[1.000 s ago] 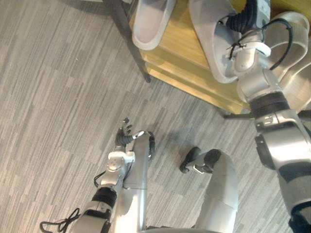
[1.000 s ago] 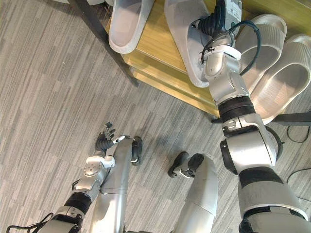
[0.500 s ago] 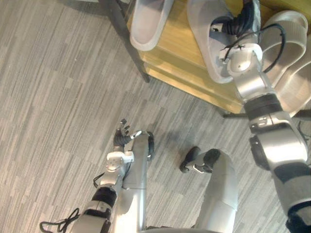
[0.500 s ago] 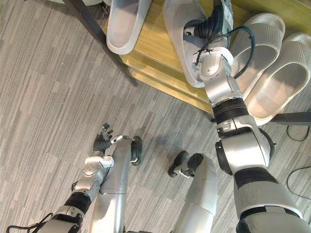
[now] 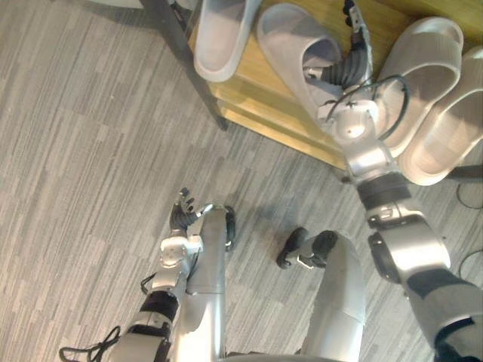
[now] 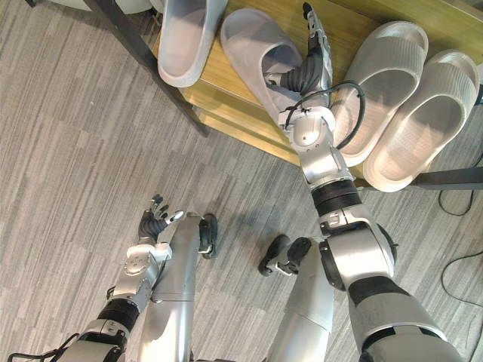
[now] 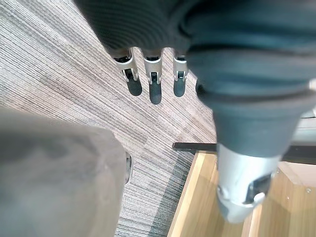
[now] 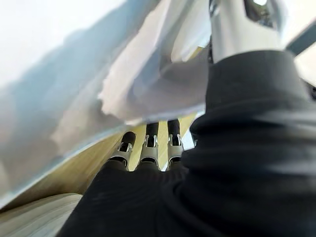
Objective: Organize the slippers on the shoe rack
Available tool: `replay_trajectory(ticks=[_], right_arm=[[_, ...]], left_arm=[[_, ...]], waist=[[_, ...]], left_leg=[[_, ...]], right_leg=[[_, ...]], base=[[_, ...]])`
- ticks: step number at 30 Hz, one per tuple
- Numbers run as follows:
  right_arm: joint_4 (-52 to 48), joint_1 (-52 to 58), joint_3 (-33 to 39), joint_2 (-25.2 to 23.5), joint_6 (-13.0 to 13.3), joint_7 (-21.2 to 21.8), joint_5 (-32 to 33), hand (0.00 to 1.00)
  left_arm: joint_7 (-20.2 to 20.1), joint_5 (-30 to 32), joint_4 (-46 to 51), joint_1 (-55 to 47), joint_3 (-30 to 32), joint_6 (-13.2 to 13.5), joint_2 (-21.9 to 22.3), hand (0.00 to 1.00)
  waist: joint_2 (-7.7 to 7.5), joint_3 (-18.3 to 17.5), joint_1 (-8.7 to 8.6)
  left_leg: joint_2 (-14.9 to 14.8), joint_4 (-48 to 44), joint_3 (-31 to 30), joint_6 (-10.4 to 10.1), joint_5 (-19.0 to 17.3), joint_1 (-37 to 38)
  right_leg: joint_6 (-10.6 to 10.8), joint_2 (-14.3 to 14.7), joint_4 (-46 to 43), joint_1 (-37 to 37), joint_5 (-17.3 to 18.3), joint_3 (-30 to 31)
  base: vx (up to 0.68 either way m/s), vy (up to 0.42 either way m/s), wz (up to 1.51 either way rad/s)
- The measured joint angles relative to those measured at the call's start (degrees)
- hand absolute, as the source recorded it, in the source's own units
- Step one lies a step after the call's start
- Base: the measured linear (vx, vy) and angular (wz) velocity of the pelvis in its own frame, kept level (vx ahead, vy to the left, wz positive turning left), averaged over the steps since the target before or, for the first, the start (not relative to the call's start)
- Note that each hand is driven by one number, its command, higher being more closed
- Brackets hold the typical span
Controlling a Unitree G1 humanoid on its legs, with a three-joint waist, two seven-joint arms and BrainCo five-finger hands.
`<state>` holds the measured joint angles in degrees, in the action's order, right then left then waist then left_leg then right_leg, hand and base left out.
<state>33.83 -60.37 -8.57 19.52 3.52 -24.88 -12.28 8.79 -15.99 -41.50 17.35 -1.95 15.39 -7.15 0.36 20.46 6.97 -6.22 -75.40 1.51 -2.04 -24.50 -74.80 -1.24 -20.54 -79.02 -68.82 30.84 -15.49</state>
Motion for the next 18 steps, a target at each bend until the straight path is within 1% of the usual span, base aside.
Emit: replay_trajectory(ticks=[2, 3, 4, 6, 9, 14, 18], right_arm=[[-1.02, 0.86, 2.08, -1.75, 0.00, -0.07, 1.96, 0.00], [-1.59, 1.58, 3.70, -3.01, 0.02, -0.10, 3.81, 0.00], [-1.59, 1.68, 4.09, -3.28, 0.03, -0.12, 4.30, 0.00], [-1.64, 1.98, 5.60, -4.52, 0.60, -0.35, 8.36, 0.00], [-1.64, 1.98, 7.27, -6.33, 0.74, -0.85, 11.57, 0.00], [-1.66, 1.93, 10.38, -8.35, 2.08, -2.01, 16.90, 0.00], [-1.63, 1.89, 11.69, -8.48, 2.65, -2.62, 20.45, 0.00]], left_arm=[[0.01, 0.00, -0.19, 0.00, 0.29, -0.12, 0.02, 0.00], [0.01, 0.03, -0.46, 0.00, 0.32, -0.65, 0.01, 0.00], [0.01, 0.03, -0.59, 0.00, 0.34, -0.69, 0.01, 0.00], [0.00, 0.02, -0.82, -0.01, 0.45, -0.80, 0.01, 0.00], [-0.05, 0.02, -0.81, 0.00, 0.86, -0.92, 0.09, 0.00], [-0.04, 0.00, -0.79, 0.00, 0.97, -1.01, 0.17, 0.00], [-0.03, -0.01, -0.80, 0.00, 1.10, -1.05, 0.25, 0.00]], waist=[[-0.04, 0.03, -0.06], [-0.08, 0.05, -0.11], [-0.10, 0.06, -0.11], [-0.16, 0.04, -0.09], [-0.19, 0.05, -0.09], [-0.19, 0.06, -0.06], [-0.19, 0.06, -0.03]], left_leg=[[-0.13, 0.35, 0.05, -0.05, 0.02, 0.29], [-0.15, 0.62, 0.10, -0.05, 0.02, 0.82], [-0.15, 0.73, 0.12, -0.05, 0.02, 0.97], [-0.22, 1.17, 0.16, -0.18, 0.10, 1.25], [-0.29, 1.27, 0.15, -0.18, 0.10, 1.25], [-0.29, 1.28, 0.12, -0.18, 0.10, 1.25], [-0.29, 1.30, -0.03, -0.18, 0.09, 1.25]], right_leg=[[-0.16, 0.17, 0.38, 0.23, -0.11, -0.07], [-0.15, 0.21, 0.59, 0.75, -0.10, -0.09], [-0.15, 0.23, 0.69, 0.87, -0.10, -0.09], [-0.18, 0.40, 1.16, 1.08, -0.17, -0.12], [-0.19, 0.50, 1.29, 1.08, -0.17, -0.16], [-0.18, 0.51, 1.34, 1.12, -0.17, -0.20], [-0.18, 0.53, 1.43, 1.27, -0.17, -0.38]], base=[[0.05, -0.009, -0.03], [0.06, -0.011, -0.01], [0.05, -0.009, 0.00], [0.04, -0.004, -0.02], [0.04, -0.001, -0.01], [0.02, 0.001, 0.00], [0.00, 0.000, 0.00]])
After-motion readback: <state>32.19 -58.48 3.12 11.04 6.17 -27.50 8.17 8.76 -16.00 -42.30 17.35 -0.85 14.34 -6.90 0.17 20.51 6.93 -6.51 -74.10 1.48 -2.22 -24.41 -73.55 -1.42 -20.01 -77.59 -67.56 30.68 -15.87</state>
